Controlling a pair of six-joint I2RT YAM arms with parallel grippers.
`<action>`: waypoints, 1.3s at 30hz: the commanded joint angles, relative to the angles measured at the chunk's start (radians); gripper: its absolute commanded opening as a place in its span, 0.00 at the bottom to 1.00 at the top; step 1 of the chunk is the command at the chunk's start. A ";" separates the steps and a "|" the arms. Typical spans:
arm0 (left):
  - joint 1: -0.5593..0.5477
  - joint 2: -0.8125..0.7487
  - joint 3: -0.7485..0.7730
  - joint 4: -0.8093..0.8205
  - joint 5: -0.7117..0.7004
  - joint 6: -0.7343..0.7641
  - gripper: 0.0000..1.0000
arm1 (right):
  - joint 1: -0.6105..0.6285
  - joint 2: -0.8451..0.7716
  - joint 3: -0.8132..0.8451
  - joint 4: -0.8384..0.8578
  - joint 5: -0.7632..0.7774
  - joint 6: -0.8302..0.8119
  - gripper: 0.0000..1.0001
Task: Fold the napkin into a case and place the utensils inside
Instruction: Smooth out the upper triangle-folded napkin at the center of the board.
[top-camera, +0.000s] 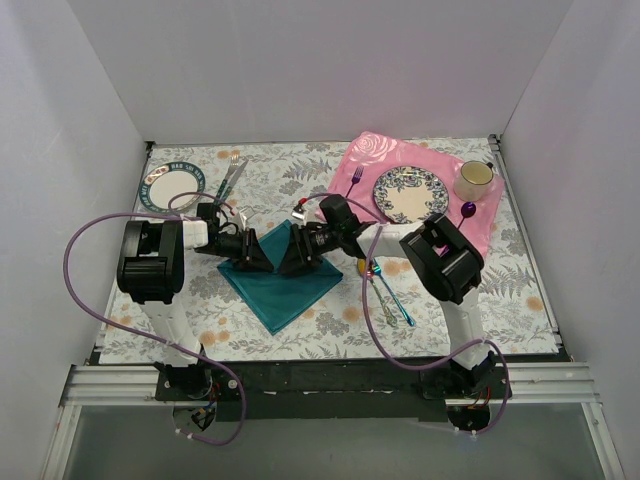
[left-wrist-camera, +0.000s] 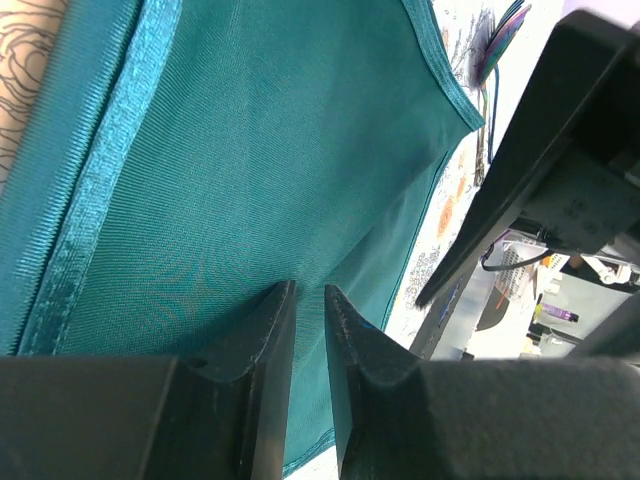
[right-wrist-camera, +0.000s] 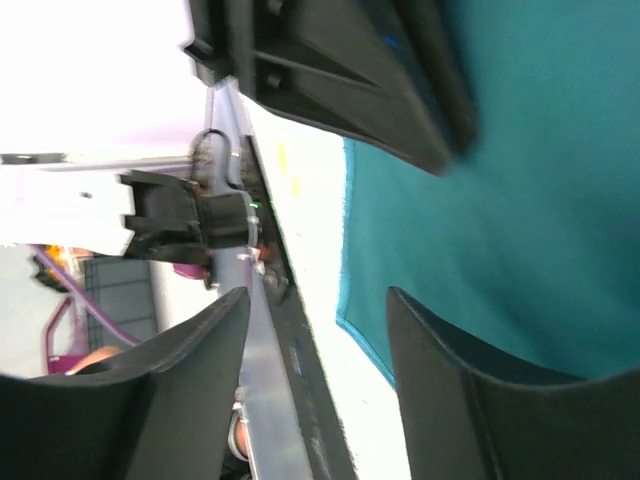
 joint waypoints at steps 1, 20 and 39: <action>0.000 -0.009 -0.008 0.024 -0.038 0.007 0.18 | 0.004 0.060 0.031 0.147 -0.033 0.115 0.68; 0.007 0.018 0.012 0.004 -0.072 0.030 0.15 | -0.084 0.051 -0.165 0.161 -0.081 0.083 0.70; -0.036 -0.052 0.190 -0.175 -0.077 0.223 0.26 | -0.077 -0.078 0.158 -0.417 0.095 -0.461 0.24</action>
